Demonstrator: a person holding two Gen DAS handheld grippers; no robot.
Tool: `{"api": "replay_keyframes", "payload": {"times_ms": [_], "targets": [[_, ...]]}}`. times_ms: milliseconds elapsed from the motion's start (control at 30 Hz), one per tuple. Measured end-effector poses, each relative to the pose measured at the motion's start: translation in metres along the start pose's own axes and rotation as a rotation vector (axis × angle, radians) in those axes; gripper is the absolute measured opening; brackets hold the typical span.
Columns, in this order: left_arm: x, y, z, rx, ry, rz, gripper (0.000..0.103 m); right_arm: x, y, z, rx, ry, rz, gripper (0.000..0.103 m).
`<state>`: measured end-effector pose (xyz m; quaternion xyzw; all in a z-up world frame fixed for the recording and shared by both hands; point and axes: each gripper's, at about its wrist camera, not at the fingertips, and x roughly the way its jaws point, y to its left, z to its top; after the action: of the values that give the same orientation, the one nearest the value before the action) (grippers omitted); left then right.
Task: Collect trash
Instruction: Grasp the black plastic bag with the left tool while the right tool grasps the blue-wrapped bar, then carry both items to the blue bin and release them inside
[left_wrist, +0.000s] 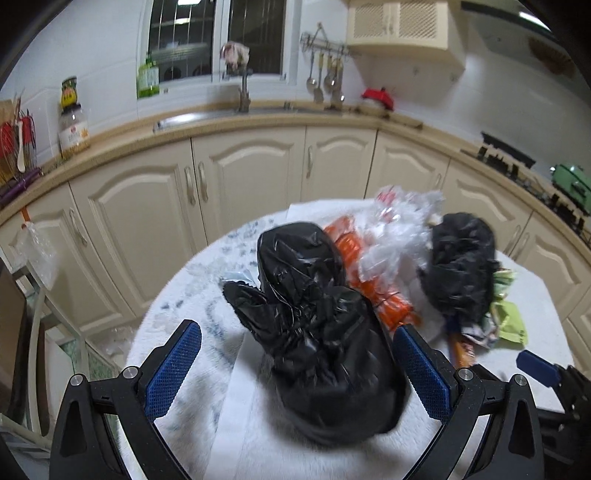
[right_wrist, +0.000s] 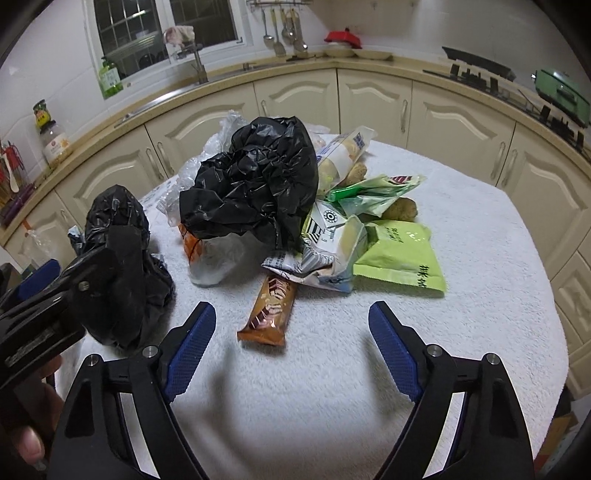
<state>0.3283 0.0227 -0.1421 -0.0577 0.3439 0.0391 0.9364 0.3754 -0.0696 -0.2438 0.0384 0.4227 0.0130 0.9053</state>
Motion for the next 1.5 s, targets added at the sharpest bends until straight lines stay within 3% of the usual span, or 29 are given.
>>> {"api": "replay_keyframes", "payload": {"times_ms": [133,167,200,233,333,367,467,600,633,733,933,1000,1133,1200,1267,1333,1400,1467,1500], "targets": [[0.024,0.006,0.007,0.000,0.036,-0.003,0.101,0.018,0.007,0.003,-0.005,0.029,-0.009,0.071],[0.027,0.007,0.007,0.005,0.038,-0.011,0.098,0.022,0.009,0.004,-0.011,0.033,-0.008,0.062],[0.029,0.009,0.006,0.007,0.045,-0.032,0.085,0.026,0.012,0.005,-0.013,0.037,-0.002,0.058],[0.029,0.011,0.004,0.005,0.052,-0.051,0.080,0.031,0.014,0.005,-0.013,0.047,-0.001,0.049],[0.023,0.014,0.000,0.015,0.045,-0.065,0.074,0.037,0.018,0.004,-0.040,0.036,-0.032,0.039],[0.019,0.017,-0.003,0.021,0.039,-0.071,0.073,0.036,0.018,0.004,-0.038,0.033,-0.028,0.031],[0.008,0.019,-0.010,0.031,0.028,-0.082,0.070,0.033,0.012,0.001,-0.040,0.031,-0.002,0.023],[-0.017,0.019,-0.022,0.048,0.006,-0.096,0.065,0.018,0.001,-0.011,-0.024,0.026,0.059,0.019],[-0.025,0.020,-0.026,0.051,0.002,-0.103,0.060,0.015,0.000,-0.014,-0.020,0.027,0.068,0.019],[-0.047,0.020,-0.038,0.065,-0.002,-0.132,0.060,-0.003,-0.008,-0.031,0.002,0.028,0.132,0.019],[-0.096,0.023,-0.066,0.119,-0.027,-0.155,0.058,-0.045,-0.019,-0.054,0.017,-0.008,0.179,0.019],[-0.110,0.023,-0.074,0.133,-0.034,-0.165,0.057,-0.058,-0.022,-0.061,0.015,-0.020,0.186,0.013],[-0.128,0.017,-0.092,0.182,-0.045,-0.158,0.057,-0.062,-0.025,-0.072,-0.023,0.017,0.171,0.014],[-0.133,0.018,-0.103,0.188,-0.036,-0.143,0.057,-0.058,-0.027,-0.071,-0.018,0.020,0.160,0.024],[-0.139,0.017,-0.107,0.195,-0.045,-0.129,0.057,-0.057,-0.029,-0.067,-0.009,0.004,0.153,0.069],[-0.143,0.014,-0.109,0.197,-0.050,-0.127,0.057,-0.053,-0.024,-0.062,-0.032,-0.008,0.144,0.080],[-0.146,0.011,-0.110,0.208,-0.053,-0.128,0.057,-0.040,-0.012,-0.057,-0.095,0.016,0.106,0.072],[-0.150,0.010,-0.111,0.221,-0.060,-0.127,0.056,-0.029,-0.006,-0.056,-0.134,0.041,0.070,0.026],[-0.150,0.008,-0.110,0.228,-0.064,-0.125,0.056,-0.023,-0.003,-0.057,-0.151,0.050,0.048,0.019]]}}
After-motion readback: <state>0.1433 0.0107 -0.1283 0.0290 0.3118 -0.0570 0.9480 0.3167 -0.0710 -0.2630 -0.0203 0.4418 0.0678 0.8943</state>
